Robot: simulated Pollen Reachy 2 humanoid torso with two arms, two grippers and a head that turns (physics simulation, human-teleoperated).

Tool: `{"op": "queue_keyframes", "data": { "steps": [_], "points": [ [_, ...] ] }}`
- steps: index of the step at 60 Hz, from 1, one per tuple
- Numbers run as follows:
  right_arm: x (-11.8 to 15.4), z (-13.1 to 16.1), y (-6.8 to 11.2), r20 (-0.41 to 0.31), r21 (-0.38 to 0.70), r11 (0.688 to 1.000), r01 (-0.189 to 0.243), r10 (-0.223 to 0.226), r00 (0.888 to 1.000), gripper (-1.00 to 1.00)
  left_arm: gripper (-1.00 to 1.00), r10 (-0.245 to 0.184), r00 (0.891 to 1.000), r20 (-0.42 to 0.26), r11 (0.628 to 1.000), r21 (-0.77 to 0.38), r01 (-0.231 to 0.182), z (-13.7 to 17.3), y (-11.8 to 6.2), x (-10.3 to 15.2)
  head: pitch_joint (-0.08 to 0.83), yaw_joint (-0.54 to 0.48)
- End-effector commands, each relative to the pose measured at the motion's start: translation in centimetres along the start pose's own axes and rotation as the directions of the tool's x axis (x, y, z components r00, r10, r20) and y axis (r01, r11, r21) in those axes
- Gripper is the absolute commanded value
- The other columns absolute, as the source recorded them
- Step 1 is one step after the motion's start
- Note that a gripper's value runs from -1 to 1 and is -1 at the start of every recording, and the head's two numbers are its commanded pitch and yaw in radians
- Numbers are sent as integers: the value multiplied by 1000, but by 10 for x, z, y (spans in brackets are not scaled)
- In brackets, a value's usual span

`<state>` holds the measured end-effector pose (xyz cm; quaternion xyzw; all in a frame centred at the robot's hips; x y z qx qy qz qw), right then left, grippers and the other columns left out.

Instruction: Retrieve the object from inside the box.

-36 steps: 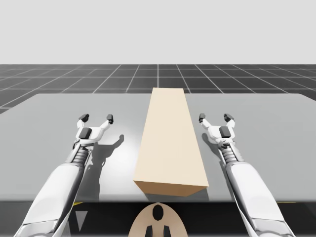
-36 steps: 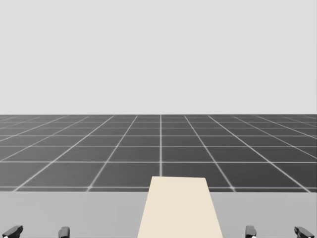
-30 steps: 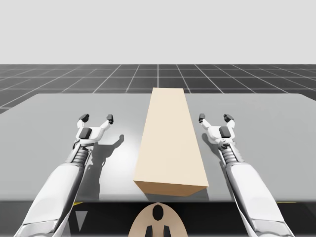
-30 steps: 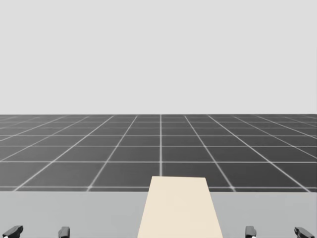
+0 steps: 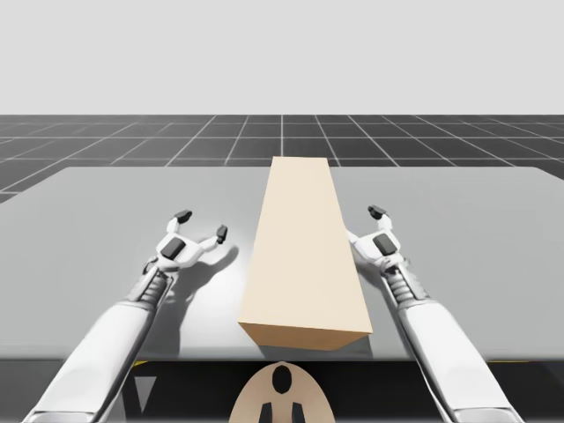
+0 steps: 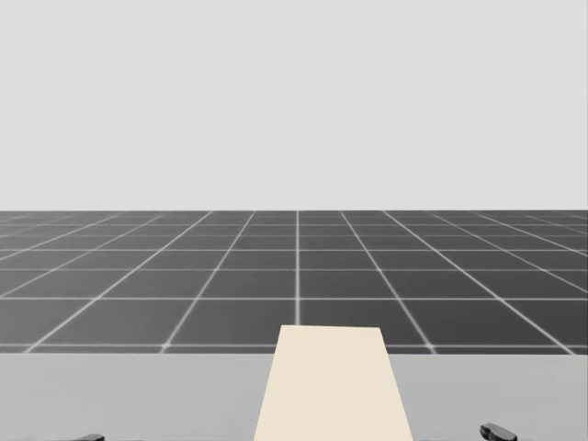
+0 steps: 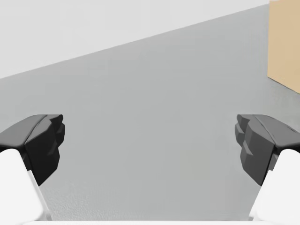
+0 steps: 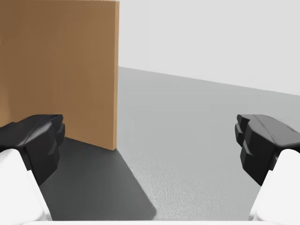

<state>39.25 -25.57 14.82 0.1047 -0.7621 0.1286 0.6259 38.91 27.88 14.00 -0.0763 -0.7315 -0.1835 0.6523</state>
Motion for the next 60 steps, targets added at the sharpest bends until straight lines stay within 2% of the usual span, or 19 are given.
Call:
{"op": "queue_keyframes", "data": {
  "steps": [1,11,17,23,25,26,27,31,35,37,43,46,48,50,56,57,60],
  "points": [
    [-2,6,15,33,191,981,10,-17,999,-1000,-1000,-43,999,19,979,-197,46,8,-20,-1,-1,9],
    [0,12,29,74,335,942,-13,-13,997,-1000,-1000,-24,997,72,942,-333,47,17,-30,3,-1,8],
    [2,20,44,75,448,894,9,-47,996,-1000,-1000,-16,996,86,920,-389,48,21,-34,4,-2,7],
    [2,23,57,85,490,872,7,-56,995,-1000,-1000,-24,996,85,916,-398,56,21,-36,4,-1,5],
    [2,23,60,59,529,848,36,-79,995,-1000,-1000,-26,996,85,916,-398,58,21,-36,3,-2,5],
    [2,25,65,62,512,856,66,-113,992,-1000,-1000,-27,996,85,915,-399,58,21,-37,3,-1,5],
    [2,25,68,59,519,851,79,-128,990,-1000,-1000,-27,996,85,915,-400,59,21,-37,3,-1,6],
    [0,27,74,64,559,828,56,-110,992,-1000,-1000,-28,996,85,913,-404,60,21,-38,3,0,2],
    [-4,27,79,68,581,812,57,-119,991,-1000,-1000,-31,996,83,912,-406,63,21,-38,2,1,2],
    [-8,27,80,67,598,800,52,-115,991,-1000,-1000,-33,996,82,911,-408,64,21,-38,2,1,2],
    [-20,25,82,30,618,782,80,-125,992,-1000,-1000,-42,996,80,909,-410,71,21,-39,1,6,-1],
    [-27,22,83,36,634,771,65,-113,993,-1000,-1000,-48,996,79,909,-409,76,21,-40,0,10,-4],
    [-29,21,83,24,633,770,81,-124,992,-1000,-1000,-49,996,78,909,-409,77,21,-40,0,11,-5],
    [-32,20,84,30,648,758,76,-125,992,-1000,-1000,-53,996,78,909,-408,80,21,-40,0,15,-8],
    [-41,17,83,41,663,746,64,-121,992,-1000,-1000,-58,995,79,909,-409,85,21,-40,0,19,-7],
    [-43,17,82,42,674,736,64,-125,991,-1000,-1000,-59,995,79,909,-408,86,20,-40,0,21,-7],
    [-45,16,80,39,679,731,76,-139,989,-1000,-1000,-63,995,78,909,-407,90,20,-41,0,22,-8]
  ]
}}
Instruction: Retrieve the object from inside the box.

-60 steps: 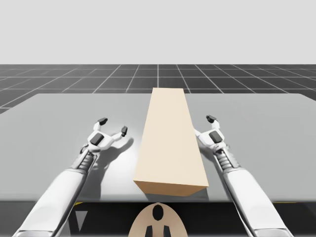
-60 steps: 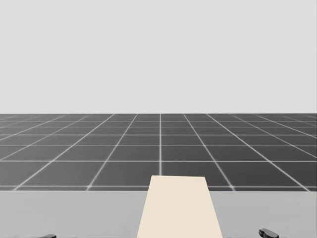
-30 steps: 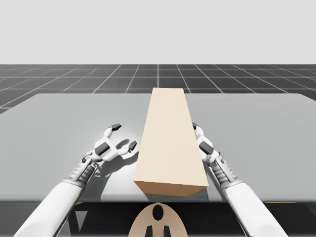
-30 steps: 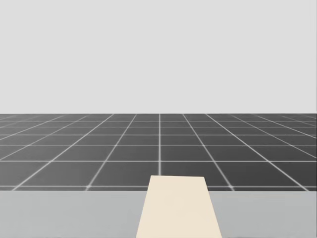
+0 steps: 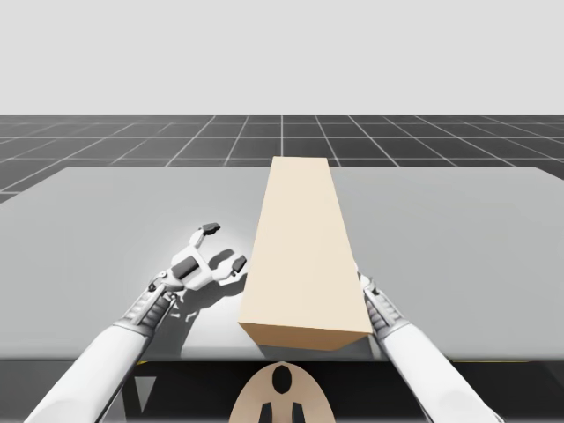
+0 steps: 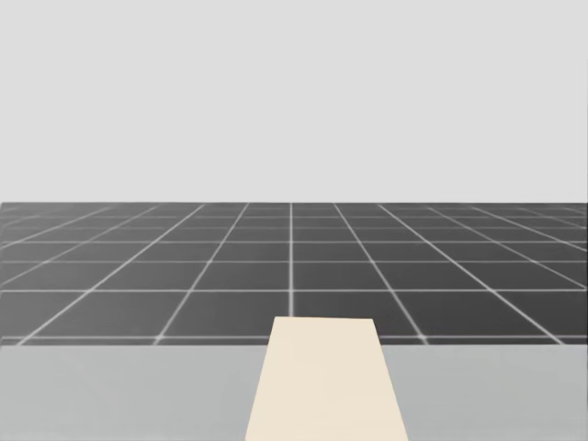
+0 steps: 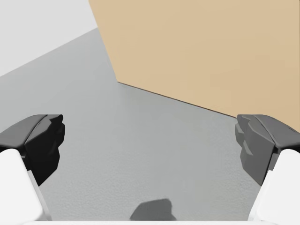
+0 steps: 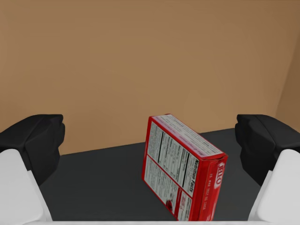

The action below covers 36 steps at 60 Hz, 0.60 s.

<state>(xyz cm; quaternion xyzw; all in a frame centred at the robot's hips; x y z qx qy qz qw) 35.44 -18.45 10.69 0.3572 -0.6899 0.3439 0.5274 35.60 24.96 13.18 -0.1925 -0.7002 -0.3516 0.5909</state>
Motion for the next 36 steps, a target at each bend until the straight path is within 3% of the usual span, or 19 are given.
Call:
{"op": "queue_keyframes", "data": {
  "steps": [1,14,16,28,36],
  "points": [
    [-13,0,-7,21,50,998,23,-24,1000,-1000,-1000,-12,1000,-6,1000,-1,12,-1,-1,-1,24,-9],
    [-24,-3,-18,60,96,991,94,-100,993,-1000,-1000,-22,1000,-14,1000,2,22,-1,-1,-2,34,-21],
    [-27,-6,-19,70,102,987,125,-132,989,-1000,-1000,-24,1000,-15,1000,2,24,-1,-1,-2,36,-21],
    [-35,-26,-26,73,143,978,152,-163,984,-1000,-1000,-33,999,-21,999,5,33,-1,-1,-2,44,-20],
    [-44,-43,-29,77,182,955,235,-252,965,-1000,-1000,-36,999,-23,999,8,37,-1,0,-2,52,-17]
  ]
}}
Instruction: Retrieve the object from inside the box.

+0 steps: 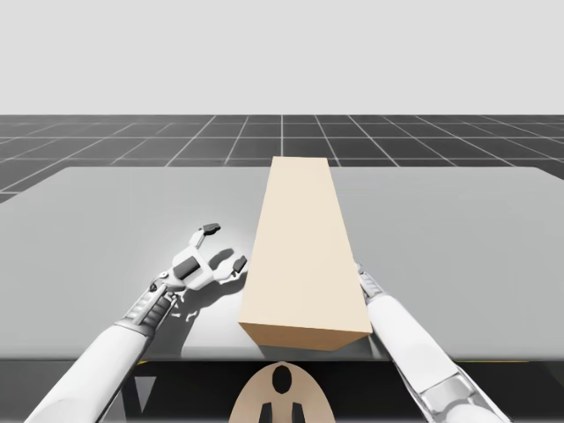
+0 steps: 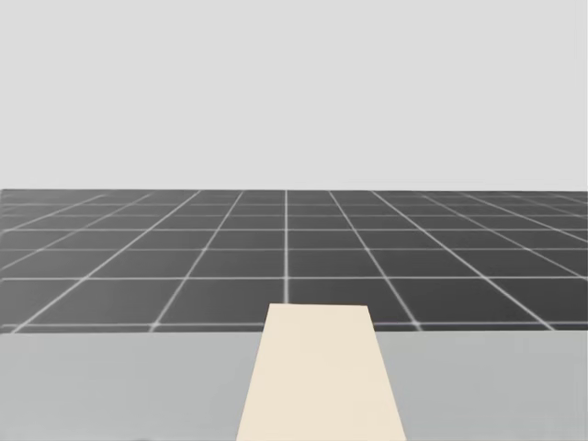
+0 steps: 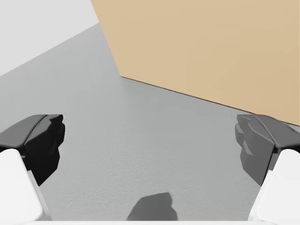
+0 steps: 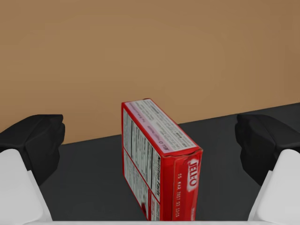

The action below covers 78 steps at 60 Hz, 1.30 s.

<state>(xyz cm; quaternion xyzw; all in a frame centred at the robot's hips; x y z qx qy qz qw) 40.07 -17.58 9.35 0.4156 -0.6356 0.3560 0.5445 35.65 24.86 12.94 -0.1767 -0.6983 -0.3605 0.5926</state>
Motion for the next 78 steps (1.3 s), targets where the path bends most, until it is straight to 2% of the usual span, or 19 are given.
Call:
{"op": "queue_keyframes", "data": {
  "steps": [1,8,11,13,15,17,20,22,24,25,27,28,29,31,37,48,58,65,78],
  "points": [
    [-22,-18,1,145,92,989,117,-130,981,-1000,-1000,-6,1000,-3,1000,4,6,0,1,0,52,-17],
    [-30,-31,2,137,128,978,165,-182,974,-1000,-1000,-7,1000,-3,1000,5,7,0,1,0,57,-14],
    [-36,-37,5,109,135,977,168,-183,977,-1000,-1000,-6,1000,-4,1000,5,6,1,1,0,61,-15],
    [-41,-41,9,58,129,975,183,-192,980,-1000,-1000,-6,1000,-6,1000,6,6,1,1,0,62,-16],
    [-44,-43,11,36,139,976,170,-177,984,-1000,-1000,-7,1000,-6,1000,7,7,1,1,0,62,-17],
    [-48,-44,17,-21,153,972,177,-176,984,-1000,-1000,-6,1000,-6,1000,7,6,1,2,0,63,-16],
    [-50,-45,23,-53,173,966,192,-185,981,-1000,-1000,-5,1000,-5,1000,8,6,1,2,0,63,-16],
    [-53,-45,28,-106,175,961,215,-199,974,-1000,-1000,-6,1000,-6,1000,8,6,1,2,-1,63,-16],
    [-54,-43,33,-124,206,951,229,-207,970,-1000,-1000,-6,1000,-5,1000,8,6,1,2,-1,63,-15],
    [-55,-43,34,-130,208,952,225,-201,971,-956,-1000,-6,1000,-5,1000,8,6,1,2,-1,63,-14],
    [-56,-41,36,-125,200,961,191,-168,978,-704,-1000,-6,1000,-5,1000,8,6,1,2,-1,61,-14],
    [-56,-41,38,-117,193,964,184,-164,980,-214,-1000,-6,1000,-5,1000,8,6,1,2,-1,61,-14],
    [-55,-41,39,-121,197,961,191,-170,978,809,-1000,-6,1000,-5,1000,8,6,1,2,-1,61,-15],
    [-53,-40,39,-117,199,961,193,-172,978,1000,-1000,-6,1000,-5,1000,8,6,1,3,-1,60,-14],
    [-44,-35,39,-126,184,960,213,-192,973,1000,-1000,-6,1000,-6,1000,9,6,1,3,-1,58,-13],
    [-32,-10,29,-139,136,977,161,-142,980,1000,-1000,-6,1000,-6,1000,12,6,1,4,-1,58,-12],
    [-20,25,21,-148,78,993,89,-76,986,1000,-1000,-4,1000,-5,1000,16,4,1,5,-1,58,-11],
    [-4,51,15,-120,31,999,27,-23,992,1000,-1000,-2,1000,-2,1000,16,2,2,5,-1,56,-11],
    [19,103,-12,-98,-91,994,-64,55,994,1000,-1000,1,1000,-1,1000,20,-1,2,6,0,53,-10]
  ]
}}
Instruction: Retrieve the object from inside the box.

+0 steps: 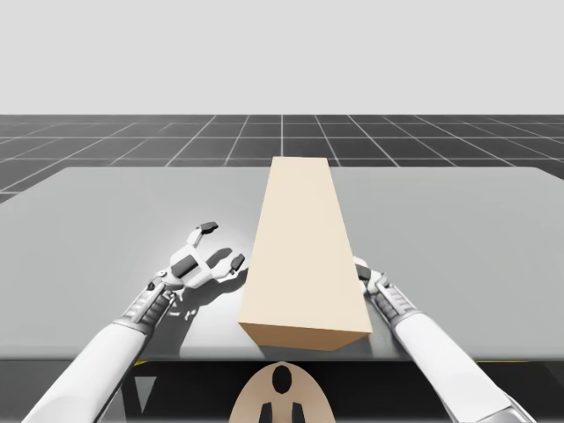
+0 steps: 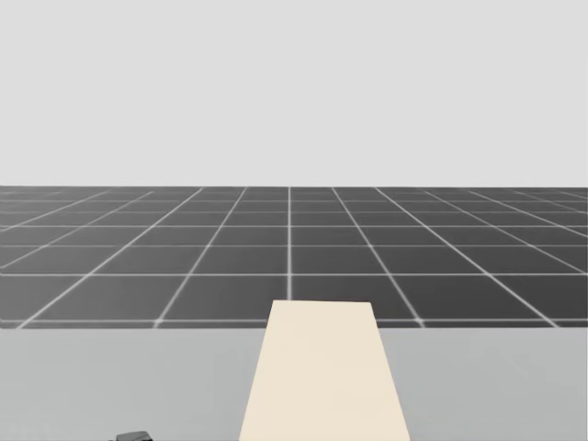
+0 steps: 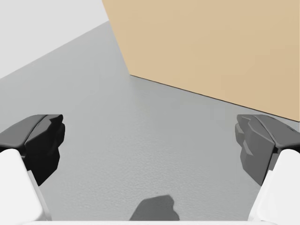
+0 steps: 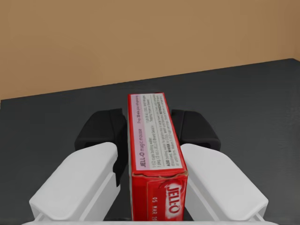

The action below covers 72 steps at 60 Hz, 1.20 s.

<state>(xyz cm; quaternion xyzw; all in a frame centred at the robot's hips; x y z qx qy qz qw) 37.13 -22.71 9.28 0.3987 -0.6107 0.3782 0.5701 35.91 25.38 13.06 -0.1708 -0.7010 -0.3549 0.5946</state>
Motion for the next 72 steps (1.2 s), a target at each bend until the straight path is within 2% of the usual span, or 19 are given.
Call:
{"op": "queue_keyframes", "data": {
  "steps": [1,4,5,8,12,15,16,23,34,38,49,50,55,59,62,64,67,70,72],
  "points": [
    [8,51,-22,-7,-120,991,-52,52,999,1000,-1000,2,1000,1,1000,3,-2,0,1,0,54,-10],
    [11,62,-30,-2,-152,986,-63,63,998,1000,-1000,3,1000,1,1000,4,-3,0,1,0,53,-10],
    [13,70,-36,-1,-180,980,-84,85,996,1000,-1000,3,1000,2,1000,5,-3,0,1,0,54,-9],
    [15,77,-41,-1,-208,973,-105,107,994,1000,-1000,4,1000,2,1000,5,-4,0,1,0,53,-9],
    [25,94,-56,11,-280,948,-153,162,987,1000,-1000,6,1000,4,1000,7,-6,0,2,0,55,-8],
    [30,99,-61,21,-302,940,-157,172,985,1000,-1000,7,1000,4,1000,7,-7,1,2,0,55,-9],
    [34,104,-66,22,-325,929,-175,193,981,1000,-1000,7,1000,5,1000,8,-7,1,2,0,55,-9],
    [51,120,-83,29,-400,890,-217,249,968,1000,-1000,7,1000,8,1000,10,-7,1,3,0,54,-8],
    [72,127,-89,57,-456,858,-236,293,954,1000,-1000,3,1000,9,1000,11,-4,2,3,-1,52,-6],
    [82,125,-91,55,-486,835,-258,324,945,1000,-1000,4,1000,9,1000,14,-4,2,4,-1,50,-6],
    [118,120,-100,89,-558,790,-254,361,928,1000,-1000,1,1000,10,1000,18,-1,2,4,-1,48,-6],
    [126,119,-102,91,-577,776,-255,372,924,1000,-1000,0,1000,10,1000,18,0,2,4,-1,48,-6],
    [148,118,-105,107,-613,747,-257,401,910,1000,-1000,0,1000,11,1000,18,0,2,5,-2,50,-5],
    [169,116,-106,113,-644,717,-266,433,894,1000,-1000,1,1000,12,1000,19,-1,2,5,-2,49,-5],
    [194,116,-104,125,-683,681,-263,465,877,1000,-1000,0,1000,12,1000,19,0,2,5,-1,48,-5],
    [202,116,-102,137,-692,675,-256,471,871,1000,-1000,0,1000,12,1000,19,0,2,5,-1,48,-5],
    [226,117,-97,150,-724,641,-253,505,850,1000,-1000,0,1000,12,1000,19,0,2,5,-1,48,-4],
    [242,116,-92,174,-736,633,-242,521,836,1000,-1000,-1,1000,12,1000,19,0,2,5,-1,48,-3],
    [256,116,-87,182,-752,614,-242,545,819,1000,-1000,0,1000,13,1000,20,0,2,5,-1,48,-3]
  ]
}}
